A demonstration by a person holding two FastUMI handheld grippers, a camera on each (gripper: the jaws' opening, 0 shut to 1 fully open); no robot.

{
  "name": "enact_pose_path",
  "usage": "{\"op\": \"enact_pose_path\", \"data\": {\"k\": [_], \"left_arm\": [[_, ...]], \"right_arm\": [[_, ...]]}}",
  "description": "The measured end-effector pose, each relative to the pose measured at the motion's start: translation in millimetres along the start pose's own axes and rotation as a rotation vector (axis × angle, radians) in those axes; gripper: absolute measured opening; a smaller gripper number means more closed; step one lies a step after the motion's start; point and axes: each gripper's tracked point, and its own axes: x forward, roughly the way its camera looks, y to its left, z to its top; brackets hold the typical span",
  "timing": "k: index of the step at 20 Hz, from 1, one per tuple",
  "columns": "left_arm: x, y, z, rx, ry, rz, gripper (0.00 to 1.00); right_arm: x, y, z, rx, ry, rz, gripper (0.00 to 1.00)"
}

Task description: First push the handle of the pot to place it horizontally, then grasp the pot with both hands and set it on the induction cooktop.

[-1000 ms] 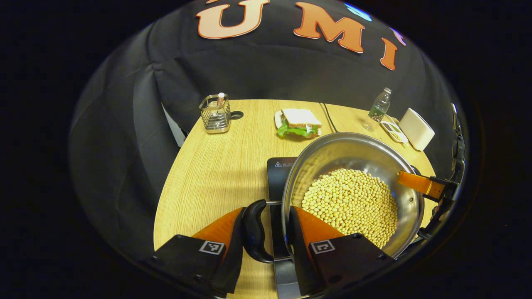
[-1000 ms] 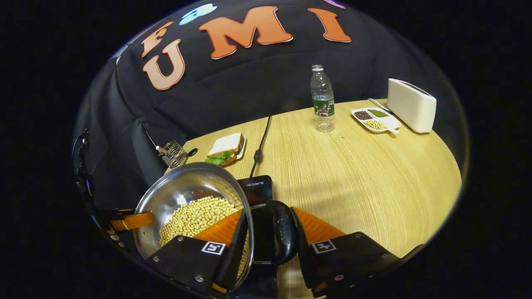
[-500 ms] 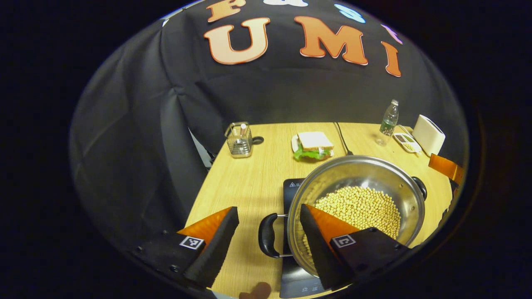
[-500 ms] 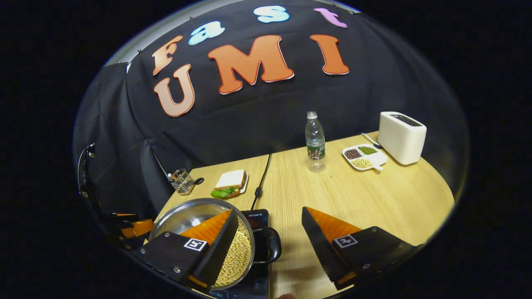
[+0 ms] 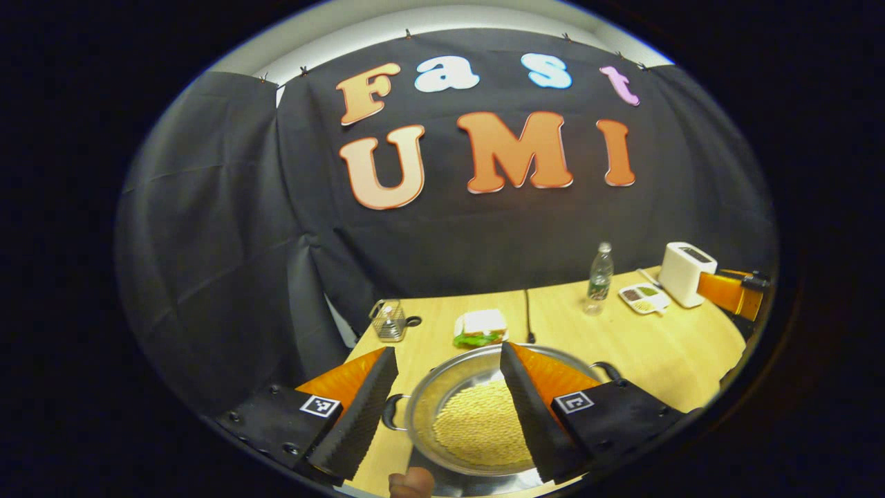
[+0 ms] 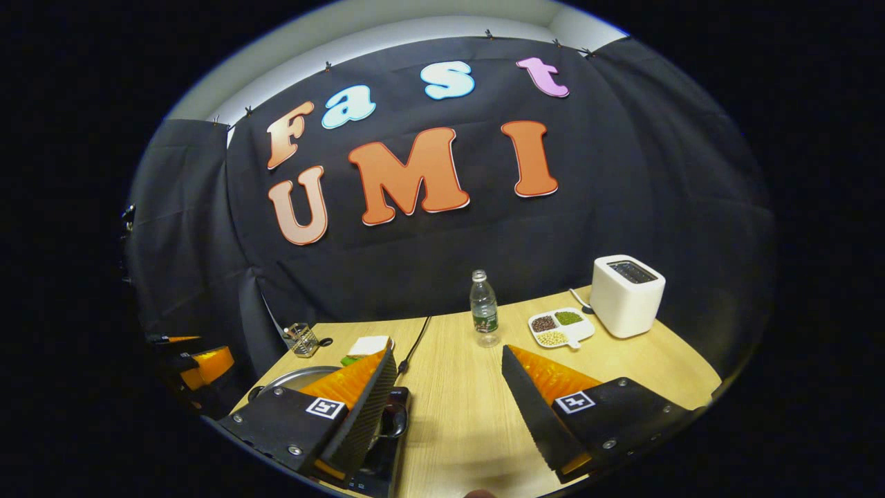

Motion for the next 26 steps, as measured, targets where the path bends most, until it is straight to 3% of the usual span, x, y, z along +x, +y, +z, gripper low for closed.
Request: {"op": "enact_pose_path", "data": {"k": [5, 7, 8, 9, 10, 12, 13, 16, 17, 18, 20, 21, 26], "left_arm": [[-30, -54, 69, -0.021, -0.188, -0.018, 0.96], [-40, -83, 91, -0.039, -0.229, -0.059, 0.92], [-44, -96, 100, -0.039, -0.247, -0.083, 0.96], [-55, -111, 104, -0.039, -0.264, -0.110, 0.92], [-63, -126, 110, -0.040, -0.280, -0.135, 1.00], [-79, -146, 124, -0.042, -0.308, -0.176, 0.93], [-83, -154, 128, -0.042, -0.307, -0.194, 1.00], [-110, -202, 136, -0.192, -0.188, -0.417, 0.97], [-117, -197, 140, -0.219, -0.174, -0.432, 0.97], [-121, -179, 152, -0.217, -0.211, -0.390, 0.94], [-133, -137, 176, -0.177, -0.333, -0.268, 0.97], [-141, -132, 181, -0.168, -0.364, -0.246, 0.96], [-163, -117, 166, -0.167, -0.382, -0.236, 0.97]], "right_arm": [[-35, -61, 45, -0.010, -0.110, -0.054, 0.95], [-50, -88, 65, -0.012, -0.158, -0.089, 0.95], [-57, -98, 72, -0.012, -0.182, -0.106, 0.95], [-64, -109, 80, -0.011, -0.203, -0.122, 0.95], [-70, -119, 86, -0.012, -0.224, -0.138, 0.95], [-83, -134, 96, -0.013, -0.259, -0.162, 0.95], [-88, -138, 98, -0.011, -0.272, -0.165, 0.95], [-101, -146, 98, -0.011, -0.288, -0.169, 0.95], [-105, -149, 100, -0.015, -0.288, -0.169, 0.95], [-108, -149, 103, -0.025, -0.294, -0.165, 0.95], [-116, -149, 111, -0.054, -0.312, -0.161, 0.95], [-120, -149, 115, -0.067, -0.322, -0.162, 0.95], [-133, -130, 120, -0.089, -0.324, -0.125, 0.95]]}}
